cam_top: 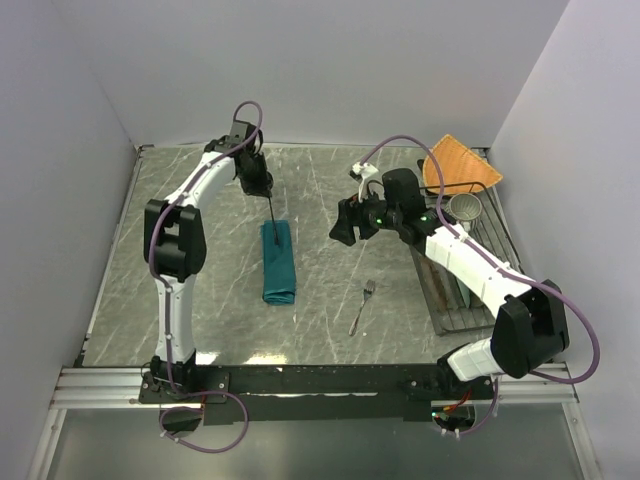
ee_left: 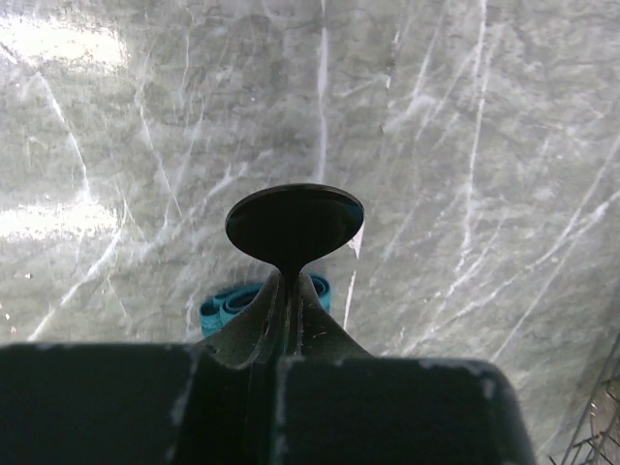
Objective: Fold the napkin into a case and place the utensils inside
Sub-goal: Insert the spoon into the folded napkin.
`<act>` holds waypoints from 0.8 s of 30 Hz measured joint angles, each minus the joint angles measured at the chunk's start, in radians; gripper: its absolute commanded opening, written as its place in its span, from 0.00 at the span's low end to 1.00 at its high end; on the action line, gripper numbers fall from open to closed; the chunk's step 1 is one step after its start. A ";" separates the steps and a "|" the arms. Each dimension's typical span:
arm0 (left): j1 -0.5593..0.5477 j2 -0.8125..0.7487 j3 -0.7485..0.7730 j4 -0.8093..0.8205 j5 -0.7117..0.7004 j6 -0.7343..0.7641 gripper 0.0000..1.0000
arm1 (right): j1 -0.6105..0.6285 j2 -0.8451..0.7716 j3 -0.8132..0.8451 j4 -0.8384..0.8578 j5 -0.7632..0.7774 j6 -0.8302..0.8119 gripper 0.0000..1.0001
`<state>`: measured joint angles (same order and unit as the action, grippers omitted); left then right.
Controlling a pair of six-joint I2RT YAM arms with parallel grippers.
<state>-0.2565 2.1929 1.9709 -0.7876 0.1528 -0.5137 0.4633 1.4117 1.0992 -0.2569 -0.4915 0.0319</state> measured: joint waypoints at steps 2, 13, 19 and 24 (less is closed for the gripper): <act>-0.001 0.016 0.009 0.001 -0.002 0.000 0.01 | 0.001 0.000 -0.009 0.000 -0.002 -0.003 0.76; -0.021 0.057 0.024 0.003 -0.001 -0.004 0.01 | 0.001 0.000 -0.024 -0.014 -0.006 -0.007 0.76; -0.042 0.057 0.021 0.003 0.008 -0.006 0.01 | 0.001 0.000 -0.024 -0.014 -0.006 -0.008 0.76; -0.056 0.057 -0.015 0.001 0.010 -0.007 0.01 | 0.001 0.000 -0.024 -0.014 -0.006 -0.008 0.76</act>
<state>-0.3122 2.2498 1.9560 -0.7864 0.1627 -0.5205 0.4644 1.4113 1.0748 -0.2710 -0.4976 0.0238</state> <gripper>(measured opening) 0.031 0.758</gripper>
